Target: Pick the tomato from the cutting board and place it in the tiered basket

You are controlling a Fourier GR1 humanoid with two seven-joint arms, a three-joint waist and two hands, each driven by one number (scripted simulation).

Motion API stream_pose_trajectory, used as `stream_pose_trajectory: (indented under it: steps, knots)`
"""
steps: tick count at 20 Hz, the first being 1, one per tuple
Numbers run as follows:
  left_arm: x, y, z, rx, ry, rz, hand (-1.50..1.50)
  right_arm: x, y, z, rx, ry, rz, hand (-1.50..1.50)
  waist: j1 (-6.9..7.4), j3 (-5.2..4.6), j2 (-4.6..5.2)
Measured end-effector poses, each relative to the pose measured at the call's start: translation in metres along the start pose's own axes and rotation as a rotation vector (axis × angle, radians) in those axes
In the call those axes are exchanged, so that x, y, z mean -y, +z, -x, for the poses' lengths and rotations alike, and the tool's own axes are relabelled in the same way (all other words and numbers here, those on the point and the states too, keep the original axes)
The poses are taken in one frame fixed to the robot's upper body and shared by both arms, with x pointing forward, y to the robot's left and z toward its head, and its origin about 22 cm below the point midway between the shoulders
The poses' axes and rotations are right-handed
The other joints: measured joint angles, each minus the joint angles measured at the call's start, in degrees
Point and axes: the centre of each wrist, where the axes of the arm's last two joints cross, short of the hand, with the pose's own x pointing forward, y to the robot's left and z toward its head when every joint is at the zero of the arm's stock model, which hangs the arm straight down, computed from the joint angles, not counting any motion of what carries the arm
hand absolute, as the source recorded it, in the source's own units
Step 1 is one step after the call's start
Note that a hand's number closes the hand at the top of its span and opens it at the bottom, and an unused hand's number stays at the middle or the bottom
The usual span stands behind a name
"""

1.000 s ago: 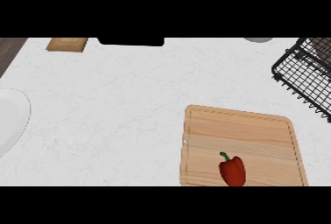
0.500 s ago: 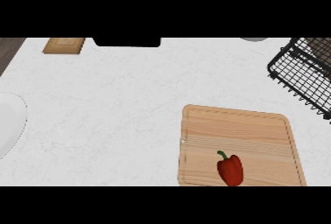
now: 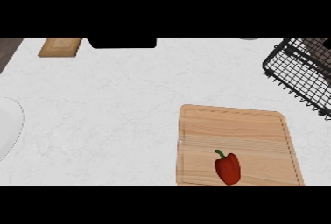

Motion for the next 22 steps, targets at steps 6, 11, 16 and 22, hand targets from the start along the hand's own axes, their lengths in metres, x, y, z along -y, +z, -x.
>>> stream_pose_trajectory:
  steps: [6, 11, 16, 22]
  knots:
    - [0.000, 0.002, 0.002, -0.003, 0.005, -0.006, 0.00, -0.010, -0.005, 0.007, -0.072, -0.110, -0.115, -1.50, -0.59, 0.09, -0.04]
    - [0.000, 0.003, 0.004, -0.011, 0.013, -0.016, 0.00, -0.002, -0.009, 0.008, -0.075, -0.223, -0.099, -1.50, -1.14, 0.06, -0.35]
    - [0.000, 0.005, 0.006, -0.020, 0.019, -0.028, 0.00, 0.011, -0.014, 0.010, -0.061, -0.329, -0.023, -1.50, -1.80, 0.02, -0.70]
    - [0.000, 0.007, 0.008, -0.035, 0.028, -0.040, 0.00, 0.032, -0.025, 0.016, -0.085, -0.419, 0.068, -1.50, -2.68, -0.10, -1.15]
